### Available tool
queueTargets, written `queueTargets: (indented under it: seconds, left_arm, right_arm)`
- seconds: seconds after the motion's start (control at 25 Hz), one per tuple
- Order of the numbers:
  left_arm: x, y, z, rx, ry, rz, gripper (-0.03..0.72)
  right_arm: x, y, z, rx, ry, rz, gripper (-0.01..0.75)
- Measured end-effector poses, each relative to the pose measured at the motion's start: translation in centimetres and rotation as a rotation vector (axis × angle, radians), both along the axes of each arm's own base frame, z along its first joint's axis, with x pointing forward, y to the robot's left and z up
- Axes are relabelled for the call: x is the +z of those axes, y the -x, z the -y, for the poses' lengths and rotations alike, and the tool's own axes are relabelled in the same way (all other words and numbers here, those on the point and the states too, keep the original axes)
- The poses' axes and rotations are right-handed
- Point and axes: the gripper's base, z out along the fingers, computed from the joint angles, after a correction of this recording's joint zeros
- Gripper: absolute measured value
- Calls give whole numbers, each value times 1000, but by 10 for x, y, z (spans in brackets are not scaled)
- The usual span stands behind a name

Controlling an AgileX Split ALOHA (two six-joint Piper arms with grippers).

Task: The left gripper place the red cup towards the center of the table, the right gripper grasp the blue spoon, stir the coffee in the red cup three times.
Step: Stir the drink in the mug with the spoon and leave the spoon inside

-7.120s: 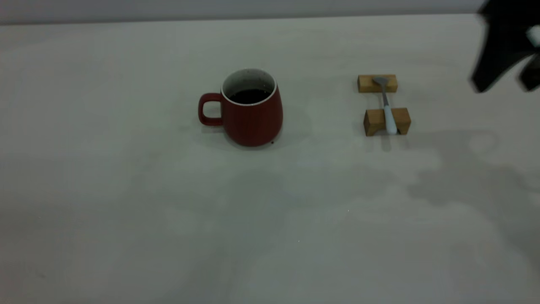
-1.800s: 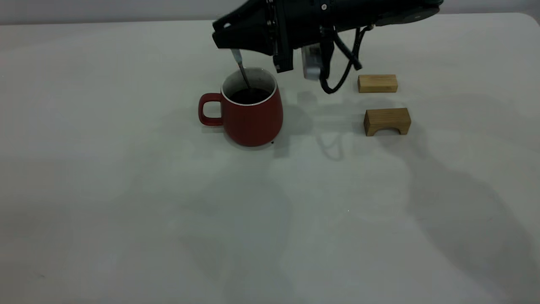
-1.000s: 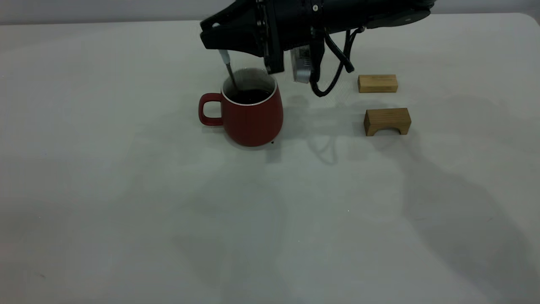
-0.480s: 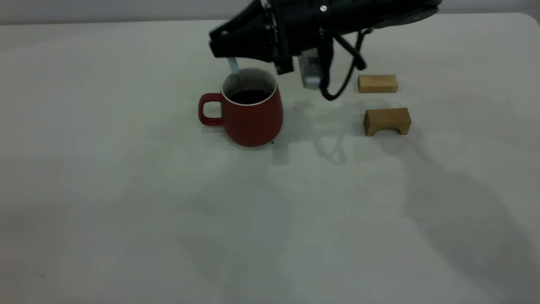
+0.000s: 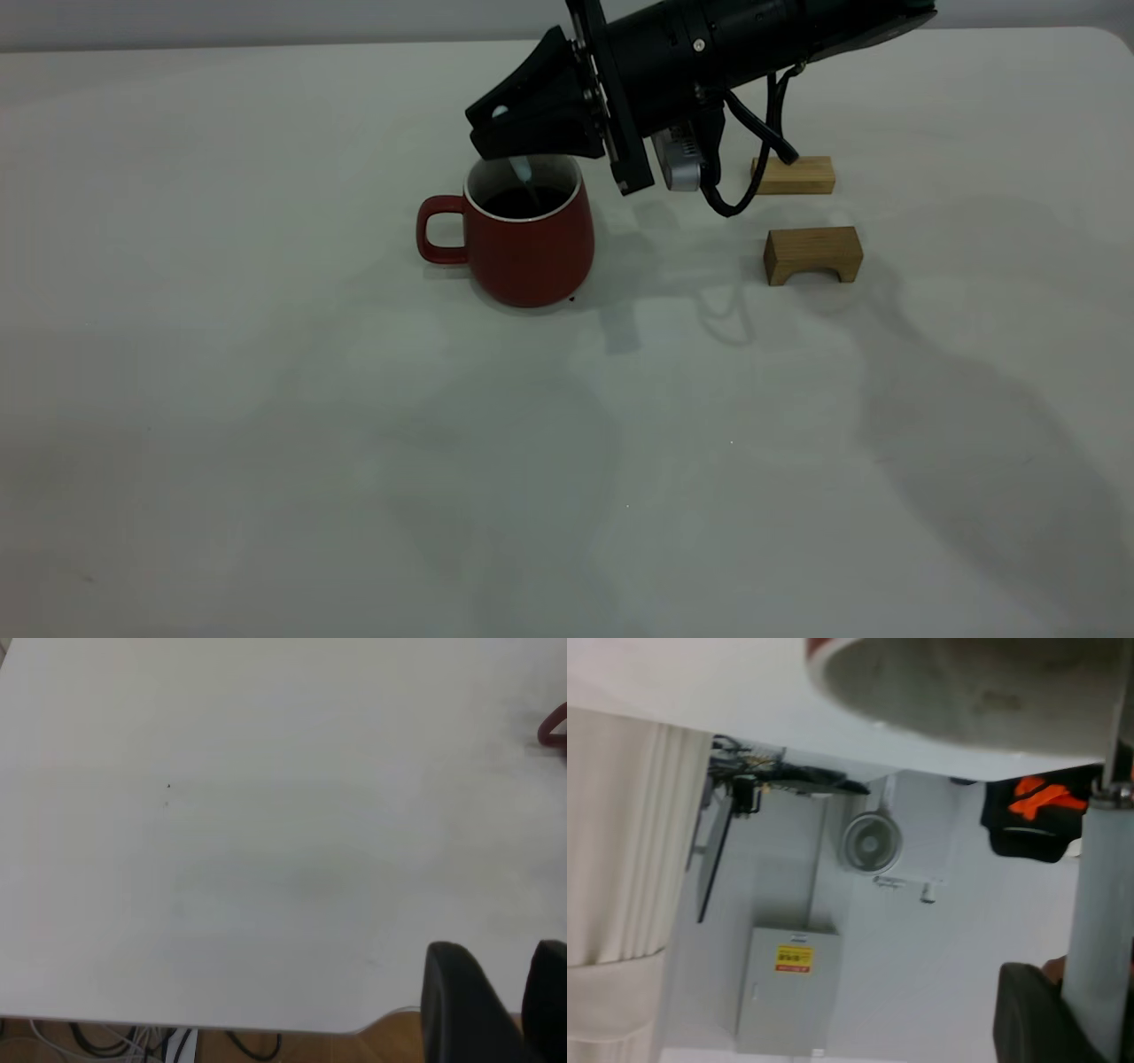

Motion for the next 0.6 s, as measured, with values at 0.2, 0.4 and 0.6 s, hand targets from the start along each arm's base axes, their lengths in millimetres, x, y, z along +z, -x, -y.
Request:
queueTargets:
  seconds: [0.2, 0.4, 0.6]
  left_arm:
    - [0, 0, 0, 1, 1, 0, 245]
    - [0, 0, 0, 1, 1, 0, 245]
    - [0, 0, 0, 1, 1, 0, 245]
  right_arm:
    - [0, 0, 0, 3, 2, -3, 129]
    - [1, 2, 0, 11, -15, -20, 143]
    - [3, 1, -1, 6, -23, -24, 346]
